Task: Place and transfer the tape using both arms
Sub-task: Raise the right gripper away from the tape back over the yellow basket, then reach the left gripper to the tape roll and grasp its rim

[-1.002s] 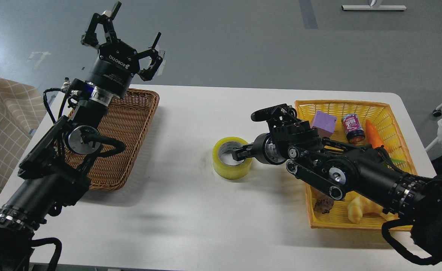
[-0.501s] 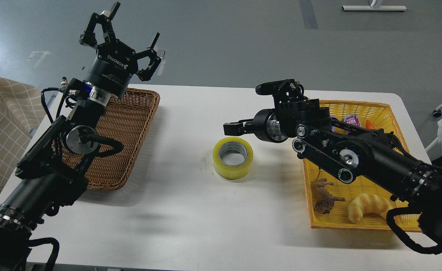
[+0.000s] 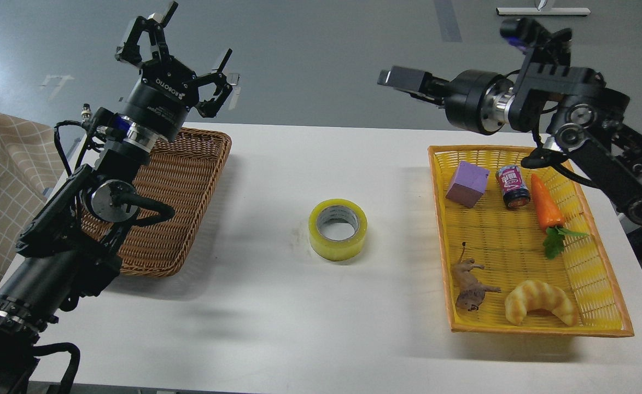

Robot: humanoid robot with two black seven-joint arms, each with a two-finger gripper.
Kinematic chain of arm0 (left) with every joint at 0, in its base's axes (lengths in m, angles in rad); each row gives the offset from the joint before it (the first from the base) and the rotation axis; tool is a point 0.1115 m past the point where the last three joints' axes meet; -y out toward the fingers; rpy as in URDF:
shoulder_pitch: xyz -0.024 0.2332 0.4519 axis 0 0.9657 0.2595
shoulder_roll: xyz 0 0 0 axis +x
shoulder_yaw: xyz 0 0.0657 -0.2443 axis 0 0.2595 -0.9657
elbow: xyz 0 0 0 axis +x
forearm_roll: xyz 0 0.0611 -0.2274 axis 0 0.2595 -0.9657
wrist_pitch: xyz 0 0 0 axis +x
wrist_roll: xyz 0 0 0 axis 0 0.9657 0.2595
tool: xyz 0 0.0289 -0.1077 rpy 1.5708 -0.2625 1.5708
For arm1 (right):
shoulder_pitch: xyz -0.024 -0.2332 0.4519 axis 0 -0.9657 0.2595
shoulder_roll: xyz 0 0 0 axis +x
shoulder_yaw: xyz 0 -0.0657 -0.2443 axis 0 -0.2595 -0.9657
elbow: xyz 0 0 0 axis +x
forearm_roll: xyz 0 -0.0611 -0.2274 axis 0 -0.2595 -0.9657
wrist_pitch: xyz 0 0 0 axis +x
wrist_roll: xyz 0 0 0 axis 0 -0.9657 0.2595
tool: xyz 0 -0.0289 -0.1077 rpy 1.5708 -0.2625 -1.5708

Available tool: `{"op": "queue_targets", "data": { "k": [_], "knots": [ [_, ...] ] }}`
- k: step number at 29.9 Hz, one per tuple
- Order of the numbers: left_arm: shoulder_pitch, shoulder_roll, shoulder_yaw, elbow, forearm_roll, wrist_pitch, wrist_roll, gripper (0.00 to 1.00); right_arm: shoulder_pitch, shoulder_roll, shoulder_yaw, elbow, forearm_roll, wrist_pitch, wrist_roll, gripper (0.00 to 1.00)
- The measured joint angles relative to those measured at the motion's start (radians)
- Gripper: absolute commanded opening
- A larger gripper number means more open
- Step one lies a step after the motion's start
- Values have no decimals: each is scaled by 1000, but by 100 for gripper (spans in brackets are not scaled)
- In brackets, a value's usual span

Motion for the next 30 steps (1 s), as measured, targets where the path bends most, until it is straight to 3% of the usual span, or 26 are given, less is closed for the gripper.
{"op": "queue_targets", "data": {
  "k": [6, 11, 19, 30],
  "knots": [
    [-6, 12, -2, -14, 124, 0, 0, 98, -139, 89, 333, -7, 142, 0, 1, 100],
    [-17, 38, -2, -18, 267, 0, -1, 98, -237, 143, 493, -9, 296, 0, 1, 100],
    [-31, 53, -1, -57, 536, 0, -1, 98, -340, 214, 621, -22, 648, 0, 2, 100],
    [-42, 55, 24, -116, 1003, 55, -1, 98, -466, 285, 713, -100, 821, 0, -7, 100]
  ]
}}
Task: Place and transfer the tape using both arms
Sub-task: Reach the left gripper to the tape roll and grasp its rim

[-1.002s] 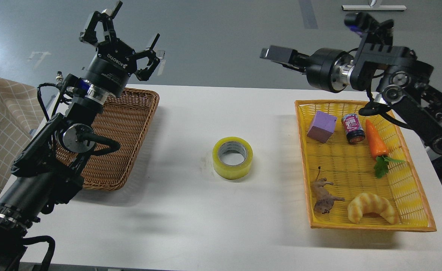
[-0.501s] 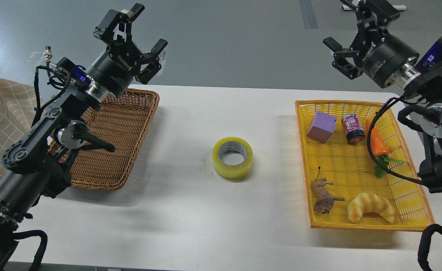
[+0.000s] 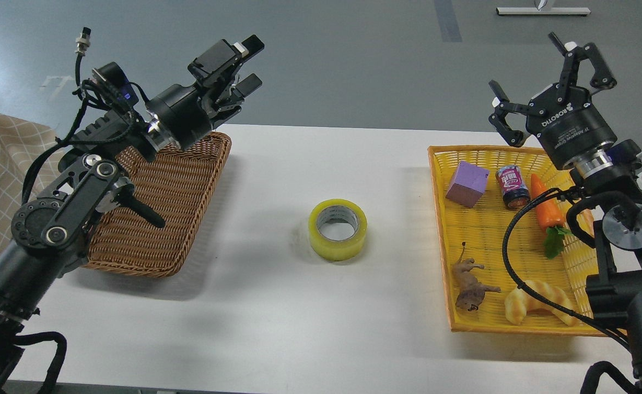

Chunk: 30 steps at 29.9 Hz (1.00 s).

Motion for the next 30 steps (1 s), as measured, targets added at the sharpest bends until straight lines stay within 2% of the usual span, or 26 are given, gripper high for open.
{"op": "queue_targets", "data": {
  "k": [5, 10, 13, 22, 24, 30],
  "knots": [
    [-25, 23, 95, -15, 210, 54, -2, 98, -37, -19, 4, -21, 37, 1, -1, 100],
    [-88, 48, 265, -19, 357, 222, -2, 98, -75, -35, 6, -24, 38, 1, 3, 100],
    [-144, 79, 402, -20, 430, 280, -2, 98, -94, -37, 6, -24, 38, 1, 6, 100],
    [-283, 107, 657, -33, 509, 303, 9, 96, -122, -56, 8, -21, 38, 1, 9, 100],
    [-305, 103, 714, -30, 524, 303, 26, 96, -127, -58, 8, -21, 38, 1, 9, 100],
    [-357, 95, 864, 1, 535, 288, 134, 96, -137, -59, 9, -22, 38, 0, 9, 100]
  ]
}}
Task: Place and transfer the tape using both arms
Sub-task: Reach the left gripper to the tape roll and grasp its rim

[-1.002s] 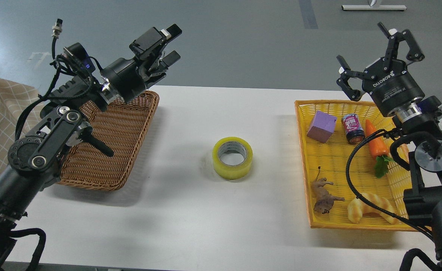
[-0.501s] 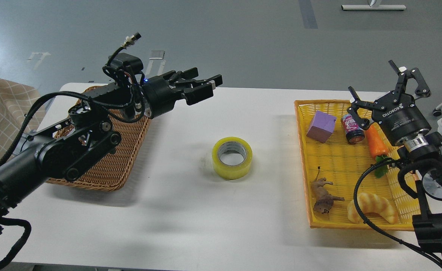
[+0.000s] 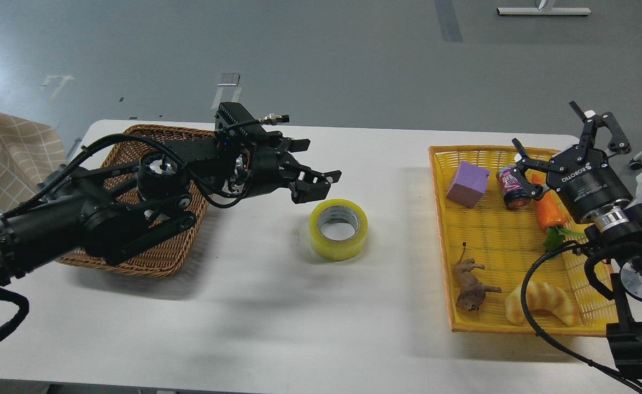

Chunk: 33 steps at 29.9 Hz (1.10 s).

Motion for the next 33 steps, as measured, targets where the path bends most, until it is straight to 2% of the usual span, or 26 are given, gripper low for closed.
{"op": "queue_targets", "data": {
  "k": [3, 8, 10, 15, 18, 21, 33],
  "knots": [
    [-3, -21, 15, 25, -9, -31, 36, 96, -1, 0, 0, -2, 0, 0, 0, 100],
    [-3, -55, 16, 37, -36, -109, 62, 97, -4, 0, 0, -8, 0, 0, 0, 100],
    [-3, -75, 16, 37, -64, -143, 89, 97, -5, 0, 0, -14, -1, 0, 0, 100],
    [-3, -114, 15, 37, -151, -226, 201, 97, -7, 0, 0, -24, -1, 0, 0, 100],
    [-3, -131, 16, 37, -166, -243, 232, 97, -8, 0, 0, -25, -2, 0, 0, 100],
    [2, -136, 18, 39, -167, -251, 245, 96, -12, 0, 0, -25, -2, 0, 0, 100],
    [16, -175, 20, 87, -170, -256, 243, 84, -15, -1, 0, -42, -2, 0, 0, 100]
  ]
}}
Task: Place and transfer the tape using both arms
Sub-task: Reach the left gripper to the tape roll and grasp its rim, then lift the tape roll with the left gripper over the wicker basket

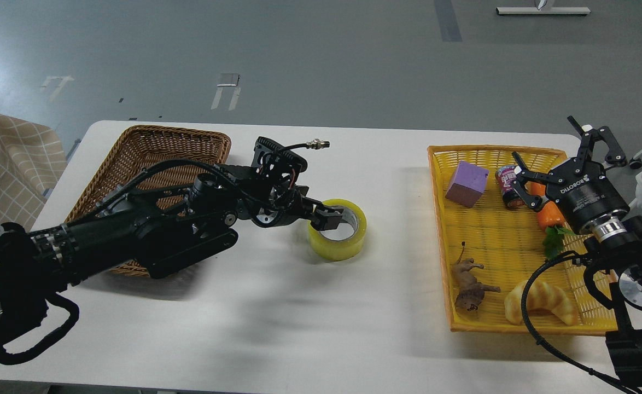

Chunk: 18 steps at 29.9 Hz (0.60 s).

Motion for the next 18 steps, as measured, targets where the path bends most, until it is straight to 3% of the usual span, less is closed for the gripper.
{"op": "queue_targets", "data": {
  "k": [5, 8, 9, 10, 13, 18],
  "knots": [
    [4, -21, 3, 38, -3, -5, 0, 76, 0, -1, 0, -4, 1, 0, 0, 100],
    [6, -39, 3, 78, -5, -7, -2, 58, 0, -1, 0, -6, 1, 0, 0, 100],
    [9, -44, 3, 86, -6, -7, -4, 51, 0, -1, 0, -7, 1, 0, 0, 100],
    [14, -47, 3, 91, -6, -8, -5, 32, 0, -1, 0, -9, 1, 0, 0, 100],
    [22, -50, 4, 100, -6, -8, -11, 0, 0, -1, 0, -12, 1, 0, 0, 100],
    [26, -51, 61, 107, -3, 7, -73, 0, 0, 0, 0, -18, 1, 0, 0, 100]
  ]
}}
